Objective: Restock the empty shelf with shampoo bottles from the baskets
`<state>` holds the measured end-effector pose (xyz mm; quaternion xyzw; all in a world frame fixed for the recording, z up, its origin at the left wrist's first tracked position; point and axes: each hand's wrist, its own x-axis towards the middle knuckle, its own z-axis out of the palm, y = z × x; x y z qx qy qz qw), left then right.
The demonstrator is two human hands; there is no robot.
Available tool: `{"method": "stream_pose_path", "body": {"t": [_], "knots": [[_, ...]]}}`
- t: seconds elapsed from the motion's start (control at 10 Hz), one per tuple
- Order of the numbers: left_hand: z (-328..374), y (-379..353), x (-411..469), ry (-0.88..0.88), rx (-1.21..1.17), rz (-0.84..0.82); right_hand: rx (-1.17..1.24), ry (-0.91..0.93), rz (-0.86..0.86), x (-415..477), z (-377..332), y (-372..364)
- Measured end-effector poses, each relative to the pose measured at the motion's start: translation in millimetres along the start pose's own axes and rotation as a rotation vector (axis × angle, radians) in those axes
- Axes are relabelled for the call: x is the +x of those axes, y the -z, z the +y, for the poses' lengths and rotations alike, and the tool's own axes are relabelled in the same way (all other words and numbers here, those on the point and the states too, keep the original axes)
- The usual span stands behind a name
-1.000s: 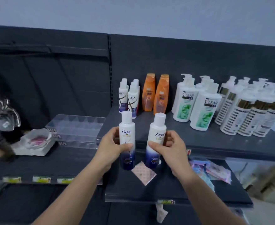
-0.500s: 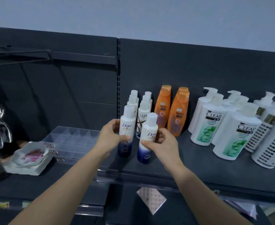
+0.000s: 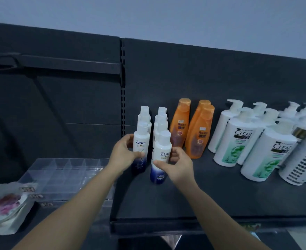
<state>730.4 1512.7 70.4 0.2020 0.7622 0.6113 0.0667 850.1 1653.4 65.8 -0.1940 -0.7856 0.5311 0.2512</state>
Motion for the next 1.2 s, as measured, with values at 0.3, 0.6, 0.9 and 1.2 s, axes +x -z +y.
{"method": "stream_pose_path", "body": {"t": [0.3,0.6,0.9,1.2], "knots": [[-9,-5,20,-0.099,0.089,-0.049,-0.081,0.05,0.089,11,9,-12],[-15,-8,22,-0.145,0.146,-0.061,-0.129,0.025,0.073,7,6,-14],[-17,-5,20,-0.236,0.263,-0.079,-0.238,0.008,0.059,4,6,-15],[-24,4,7,-0.218,0.537,-0.154,-0.536,-0.066,0.042,-19,15,3]]}}
